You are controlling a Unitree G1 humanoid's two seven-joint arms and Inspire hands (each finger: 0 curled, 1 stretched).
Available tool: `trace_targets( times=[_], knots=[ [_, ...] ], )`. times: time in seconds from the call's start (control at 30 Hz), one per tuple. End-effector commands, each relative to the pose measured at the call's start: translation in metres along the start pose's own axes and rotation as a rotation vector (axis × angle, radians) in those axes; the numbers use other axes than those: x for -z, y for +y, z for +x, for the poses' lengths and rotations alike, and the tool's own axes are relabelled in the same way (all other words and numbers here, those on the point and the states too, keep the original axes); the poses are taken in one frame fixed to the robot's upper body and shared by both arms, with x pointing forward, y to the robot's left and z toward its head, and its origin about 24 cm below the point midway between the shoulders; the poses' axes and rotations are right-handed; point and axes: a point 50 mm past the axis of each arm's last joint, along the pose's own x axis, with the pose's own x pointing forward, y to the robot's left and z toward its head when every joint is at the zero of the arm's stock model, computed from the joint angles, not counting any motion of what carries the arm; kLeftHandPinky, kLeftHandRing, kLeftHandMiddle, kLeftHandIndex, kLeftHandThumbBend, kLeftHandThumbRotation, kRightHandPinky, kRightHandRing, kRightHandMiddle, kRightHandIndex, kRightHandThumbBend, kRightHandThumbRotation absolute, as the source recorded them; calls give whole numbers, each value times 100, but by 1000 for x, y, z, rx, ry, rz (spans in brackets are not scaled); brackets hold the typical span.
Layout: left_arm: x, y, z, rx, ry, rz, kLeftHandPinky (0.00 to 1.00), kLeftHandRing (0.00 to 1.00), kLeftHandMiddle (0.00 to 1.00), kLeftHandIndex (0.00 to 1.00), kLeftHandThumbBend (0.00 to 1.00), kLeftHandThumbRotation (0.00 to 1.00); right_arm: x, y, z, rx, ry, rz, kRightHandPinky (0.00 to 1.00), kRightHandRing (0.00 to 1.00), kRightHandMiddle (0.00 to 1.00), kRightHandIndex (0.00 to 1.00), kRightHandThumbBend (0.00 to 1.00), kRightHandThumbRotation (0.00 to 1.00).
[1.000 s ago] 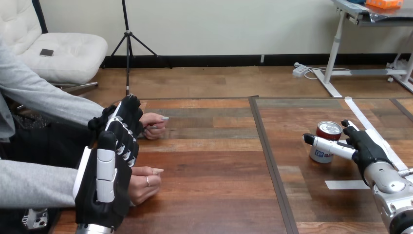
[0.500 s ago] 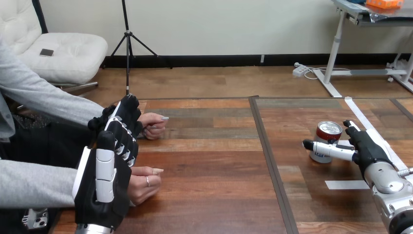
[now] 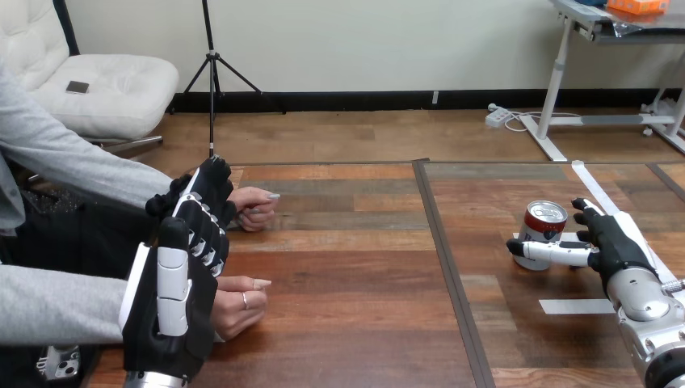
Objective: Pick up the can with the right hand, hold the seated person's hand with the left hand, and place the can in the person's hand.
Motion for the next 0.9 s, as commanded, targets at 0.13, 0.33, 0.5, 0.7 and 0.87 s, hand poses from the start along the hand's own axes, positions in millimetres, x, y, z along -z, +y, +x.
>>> trace_targets(
  times=[0.13, 0.33, 0.5, 0.7, 0.87],
  knots=[
    [-10, -2, 16, 32, -72, 3, 100, 99, 97, 93, 76, 98, -16, 3, 2, 34, -72, -3, 56, 81, 84, 87, 100, 20],
    [-10, -2, 16, 31, -76, 3, 100, 99, 97, 93, 76, 98, -15, 3, 1, 41, -79, 0, 61, 83, 84, 85, 100, 19],
    [-9, -2, 16, 31, -80, 4, 100, 99, 96, 93, 76, 98, -15, 3, 1, 49, -86, 5, 64, 82, 83, 83, 100, 18],
    [-11, -2, 15, 33, -70, 16, 100, 99, 96, 93, 76, 98, -14, 3, 1, 57, -95, 9, 64, 79, 81, 80, 100, 16],
    [-11, -2, 15, 35, -72, 9, 100, 99, 97, 93, 76, 99, -14, 3, 0, 58, -101, 7, 64, 78, 79, 79, 100, 15]
  ],
)
